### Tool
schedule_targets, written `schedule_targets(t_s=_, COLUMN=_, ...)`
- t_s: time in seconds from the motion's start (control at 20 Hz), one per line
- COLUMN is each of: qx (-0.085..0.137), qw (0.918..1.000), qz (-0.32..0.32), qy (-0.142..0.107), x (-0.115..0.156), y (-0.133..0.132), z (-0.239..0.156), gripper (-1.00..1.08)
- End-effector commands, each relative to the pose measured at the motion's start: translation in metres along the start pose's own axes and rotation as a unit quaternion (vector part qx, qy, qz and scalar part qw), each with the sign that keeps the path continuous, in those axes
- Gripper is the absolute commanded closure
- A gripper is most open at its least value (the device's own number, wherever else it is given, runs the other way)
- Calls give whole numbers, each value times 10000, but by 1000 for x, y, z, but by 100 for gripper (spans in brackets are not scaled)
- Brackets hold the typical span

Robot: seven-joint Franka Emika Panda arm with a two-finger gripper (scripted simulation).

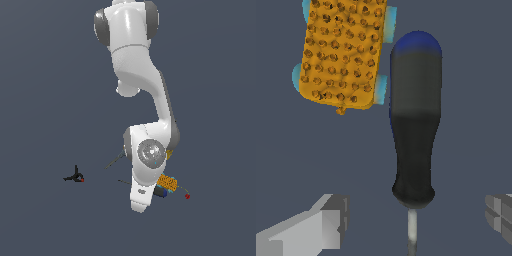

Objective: Pick up a designated object from a clutter of objects.

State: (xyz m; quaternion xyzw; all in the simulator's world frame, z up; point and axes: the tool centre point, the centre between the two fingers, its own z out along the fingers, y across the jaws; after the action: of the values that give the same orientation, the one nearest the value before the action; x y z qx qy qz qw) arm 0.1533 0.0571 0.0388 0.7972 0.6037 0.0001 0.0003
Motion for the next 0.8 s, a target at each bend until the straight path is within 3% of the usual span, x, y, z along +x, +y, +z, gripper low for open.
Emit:
schedule_targets(t_s=0.0, qx=3, qw=10000, qz=-8, qy=-1, x=0, y=-1, z=13, gripper=-92)
schedule_targets(t_s=0.35, qx=2, qw=10000, qz=-10, qy=1, x=0, y=1, z=23, gripper=-92)
schedule_targets(t_s=0.4, qx=2, qw=10000, qz=-10, qy=1, x=0, y=1, z=23, gripper=108)
schedule_targets(t_s=0.75, qx=2, qw=10000, qz=-10, qy=1, x=0, y=1, z=23, gripper=108)
